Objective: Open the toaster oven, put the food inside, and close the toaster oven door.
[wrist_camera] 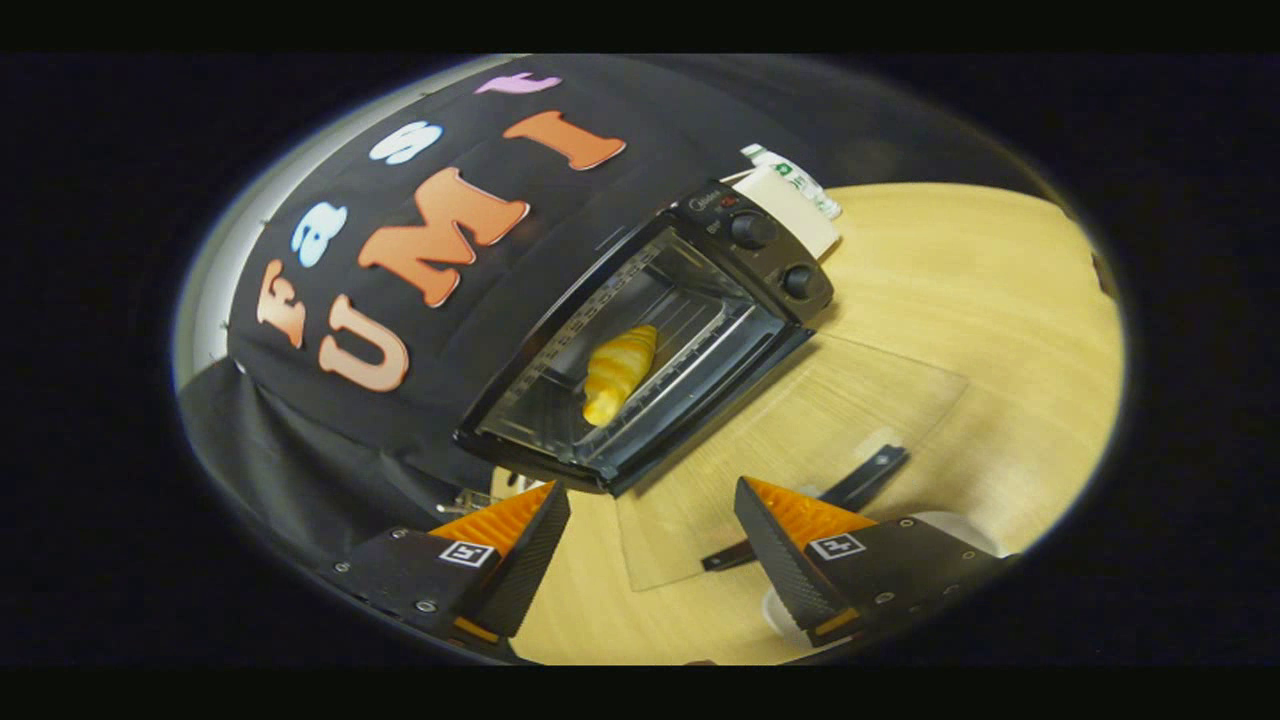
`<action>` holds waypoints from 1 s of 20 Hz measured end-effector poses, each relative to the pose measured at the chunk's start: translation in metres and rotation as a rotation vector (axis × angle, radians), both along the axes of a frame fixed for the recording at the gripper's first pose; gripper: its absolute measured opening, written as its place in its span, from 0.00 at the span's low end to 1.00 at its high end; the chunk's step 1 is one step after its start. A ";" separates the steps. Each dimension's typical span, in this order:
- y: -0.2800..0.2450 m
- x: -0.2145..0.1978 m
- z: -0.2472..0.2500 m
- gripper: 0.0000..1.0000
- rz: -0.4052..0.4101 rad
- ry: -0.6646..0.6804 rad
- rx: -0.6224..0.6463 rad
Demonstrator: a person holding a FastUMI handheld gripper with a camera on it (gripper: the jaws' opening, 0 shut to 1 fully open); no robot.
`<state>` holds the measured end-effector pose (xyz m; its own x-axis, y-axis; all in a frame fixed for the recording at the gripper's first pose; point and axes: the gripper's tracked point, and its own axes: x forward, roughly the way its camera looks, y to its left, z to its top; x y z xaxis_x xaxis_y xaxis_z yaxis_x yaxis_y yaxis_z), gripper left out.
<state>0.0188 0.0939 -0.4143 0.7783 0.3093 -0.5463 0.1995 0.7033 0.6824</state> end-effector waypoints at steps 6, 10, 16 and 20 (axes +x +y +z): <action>-0.038 -0.036 -0.031 0.99 0.152 0.052 -0.410; -0.055 -0.056 -0.042 0.98 0.253 0.075 -0.559; -0.041 -0.057 -0.068 0.99 0.384 0.134 -0.596; -0.039 -0.049 -0.065 0.99 0.397 0.115 -0.565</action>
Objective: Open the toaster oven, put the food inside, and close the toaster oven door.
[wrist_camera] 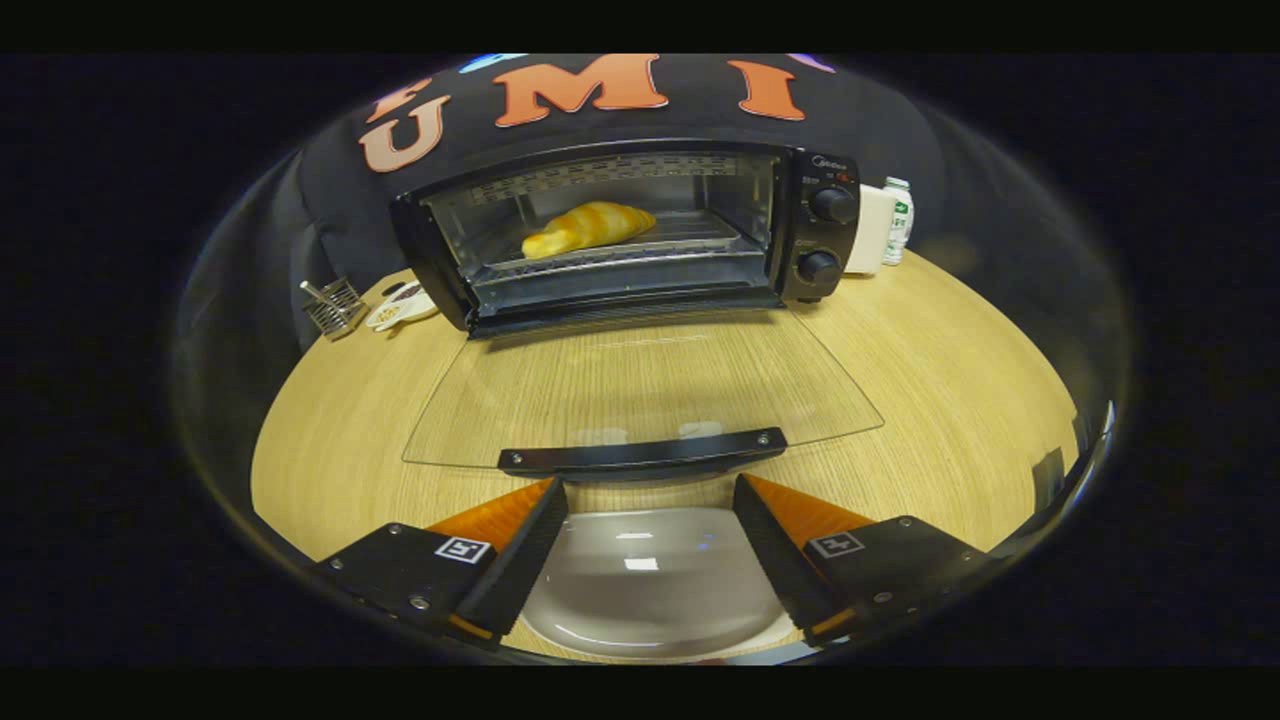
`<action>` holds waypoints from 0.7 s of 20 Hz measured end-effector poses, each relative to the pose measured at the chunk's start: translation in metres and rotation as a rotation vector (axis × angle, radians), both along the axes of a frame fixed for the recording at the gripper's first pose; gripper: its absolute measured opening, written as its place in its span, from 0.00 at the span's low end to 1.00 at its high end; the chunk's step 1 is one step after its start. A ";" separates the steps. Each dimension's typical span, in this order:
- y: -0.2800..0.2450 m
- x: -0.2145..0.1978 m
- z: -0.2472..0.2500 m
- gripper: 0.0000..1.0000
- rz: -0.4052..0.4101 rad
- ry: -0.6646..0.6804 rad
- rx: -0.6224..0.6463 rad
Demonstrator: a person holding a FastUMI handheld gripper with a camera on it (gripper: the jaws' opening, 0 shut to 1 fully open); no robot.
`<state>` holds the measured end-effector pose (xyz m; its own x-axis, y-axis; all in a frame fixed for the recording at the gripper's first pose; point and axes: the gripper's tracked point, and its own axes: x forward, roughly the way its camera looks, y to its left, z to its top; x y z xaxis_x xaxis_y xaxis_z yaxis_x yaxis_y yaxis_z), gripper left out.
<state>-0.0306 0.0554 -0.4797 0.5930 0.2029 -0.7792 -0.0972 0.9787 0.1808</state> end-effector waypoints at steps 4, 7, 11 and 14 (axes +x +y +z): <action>0.000 0.000 0.002 1.00 -0.011 -0.007 0.030; -0.001 0.003 0.016 1.00 -0.026 -0.045 0.022; -0.003 0.011 0.040 1.00 -0.030 -0.106 0.024; -0.005 0.025 0.059 1.00 -0.045 -0.148 0.048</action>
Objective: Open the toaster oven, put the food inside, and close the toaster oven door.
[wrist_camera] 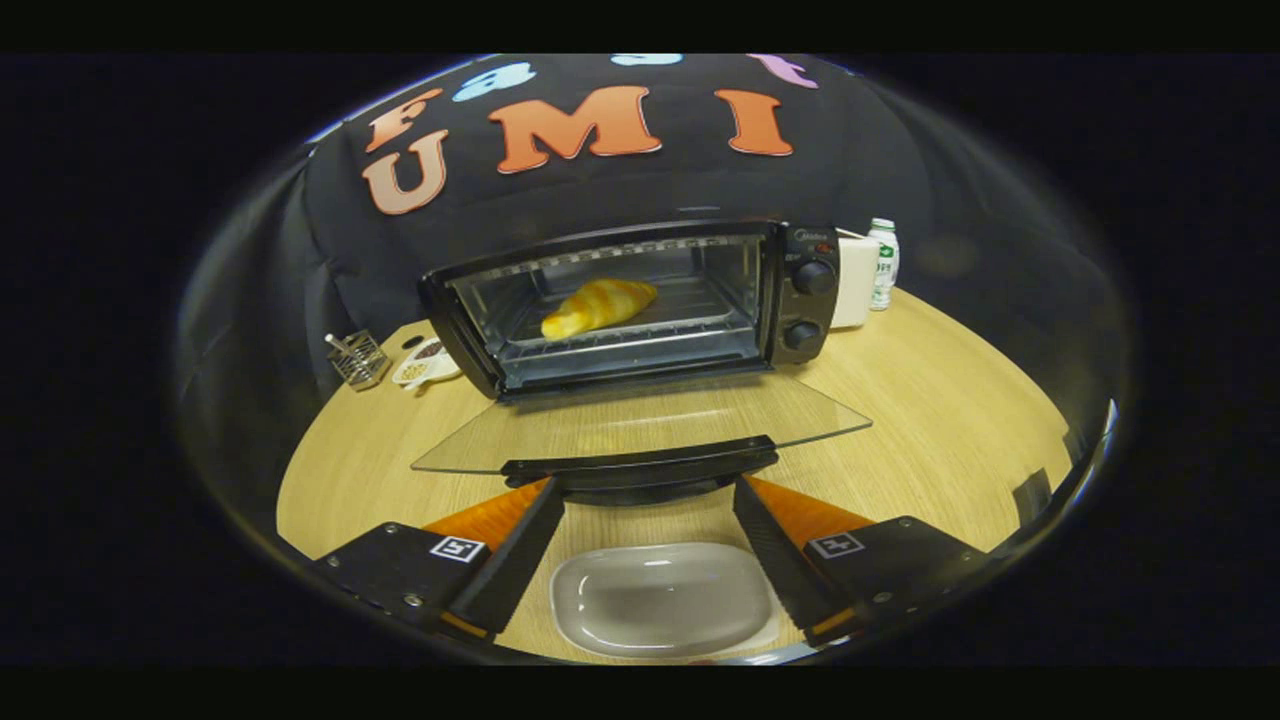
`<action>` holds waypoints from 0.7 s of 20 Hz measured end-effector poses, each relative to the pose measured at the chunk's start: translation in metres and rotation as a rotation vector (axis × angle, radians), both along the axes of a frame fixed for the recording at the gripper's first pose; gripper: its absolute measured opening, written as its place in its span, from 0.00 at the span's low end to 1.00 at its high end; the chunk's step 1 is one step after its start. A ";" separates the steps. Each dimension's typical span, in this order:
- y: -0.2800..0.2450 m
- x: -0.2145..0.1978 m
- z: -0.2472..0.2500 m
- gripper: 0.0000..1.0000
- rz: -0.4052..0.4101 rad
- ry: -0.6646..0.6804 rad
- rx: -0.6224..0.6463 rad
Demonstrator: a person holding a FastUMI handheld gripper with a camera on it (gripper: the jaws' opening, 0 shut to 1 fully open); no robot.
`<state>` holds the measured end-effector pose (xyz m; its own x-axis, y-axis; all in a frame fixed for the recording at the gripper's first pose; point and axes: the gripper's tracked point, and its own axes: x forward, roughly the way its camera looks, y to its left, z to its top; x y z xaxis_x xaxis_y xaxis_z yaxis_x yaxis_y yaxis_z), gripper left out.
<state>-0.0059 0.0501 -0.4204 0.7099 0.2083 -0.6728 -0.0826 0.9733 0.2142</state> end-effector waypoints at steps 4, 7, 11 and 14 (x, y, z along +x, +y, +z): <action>-0.001 0.027 0.030 1.00 -0.013 -0.083 0.049; 0.003 0.047 0.046 1.00 -0.012 -0.119 0.077; 0.010 0.075 0.060 1.00 -0.011 -0.168 0.093; 0.013 0.097 0.069 1.00 -0.013 -0.188 0.098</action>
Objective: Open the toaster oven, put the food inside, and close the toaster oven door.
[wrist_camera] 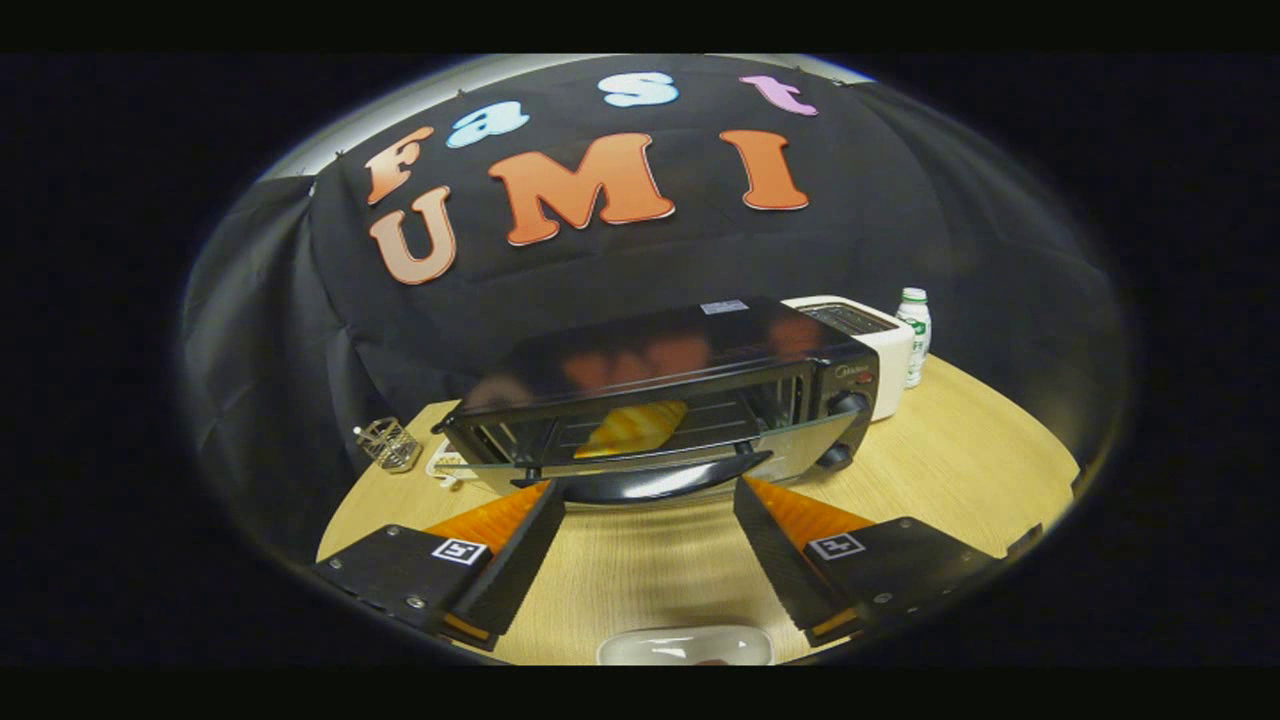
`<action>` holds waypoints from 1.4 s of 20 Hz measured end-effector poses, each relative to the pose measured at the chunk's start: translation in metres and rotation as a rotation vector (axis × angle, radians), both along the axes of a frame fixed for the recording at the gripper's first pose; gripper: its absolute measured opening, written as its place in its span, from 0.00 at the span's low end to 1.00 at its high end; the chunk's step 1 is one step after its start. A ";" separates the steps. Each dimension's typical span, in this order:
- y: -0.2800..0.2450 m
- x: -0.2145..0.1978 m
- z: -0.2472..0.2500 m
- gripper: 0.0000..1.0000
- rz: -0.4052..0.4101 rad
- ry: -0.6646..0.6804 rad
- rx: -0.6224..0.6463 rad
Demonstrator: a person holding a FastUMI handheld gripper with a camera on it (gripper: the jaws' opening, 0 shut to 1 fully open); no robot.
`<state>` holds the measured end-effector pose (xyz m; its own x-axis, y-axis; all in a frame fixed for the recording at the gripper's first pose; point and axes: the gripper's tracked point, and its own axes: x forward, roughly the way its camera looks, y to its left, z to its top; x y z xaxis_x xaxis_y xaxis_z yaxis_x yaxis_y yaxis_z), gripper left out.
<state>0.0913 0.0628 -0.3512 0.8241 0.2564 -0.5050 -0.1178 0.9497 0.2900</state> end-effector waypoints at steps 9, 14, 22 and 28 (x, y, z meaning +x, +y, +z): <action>-0.023 0.018 0.090 0.99 -0.039 -0.120 -0.018; -0.057 -0.003 0.183 0.99 -0.105 -0.258 -0.042; -0.100 -0.075 0.273 0.99 -0.251 -0.321 -0.110; -0.135 -0.106 0.282 0.99 -0.327 -0.299 -0.121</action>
